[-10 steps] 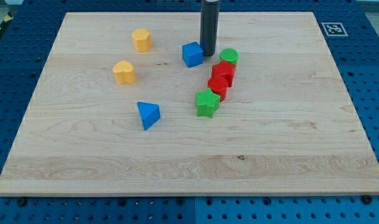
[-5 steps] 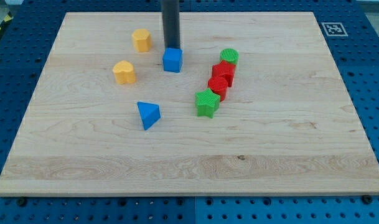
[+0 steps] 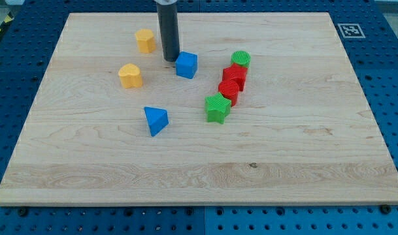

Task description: Drag the blue cube horizontal left to the red star

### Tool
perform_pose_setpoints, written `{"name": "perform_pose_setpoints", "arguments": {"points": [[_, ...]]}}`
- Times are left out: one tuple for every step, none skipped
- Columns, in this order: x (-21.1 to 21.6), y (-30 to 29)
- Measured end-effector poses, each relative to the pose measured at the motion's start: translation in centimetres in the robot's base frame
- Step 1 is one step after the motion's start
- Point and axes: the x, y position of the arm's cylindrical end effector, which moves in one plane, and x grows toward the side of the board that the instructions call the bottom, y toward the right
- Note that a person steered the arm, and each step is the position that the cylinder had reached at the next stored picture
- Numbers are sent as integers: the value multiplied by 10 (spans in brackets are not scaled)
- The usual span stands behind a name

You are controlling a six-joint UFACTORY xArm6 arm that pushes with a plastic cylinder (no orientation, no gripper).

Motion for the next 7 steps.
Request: {"name": "perform_pose_setpoints", "arguments": {"points": [[13, 27], [36, 30], [31, 14], [35, 13], [35, 13], [39, 35], [37, 35]]}}
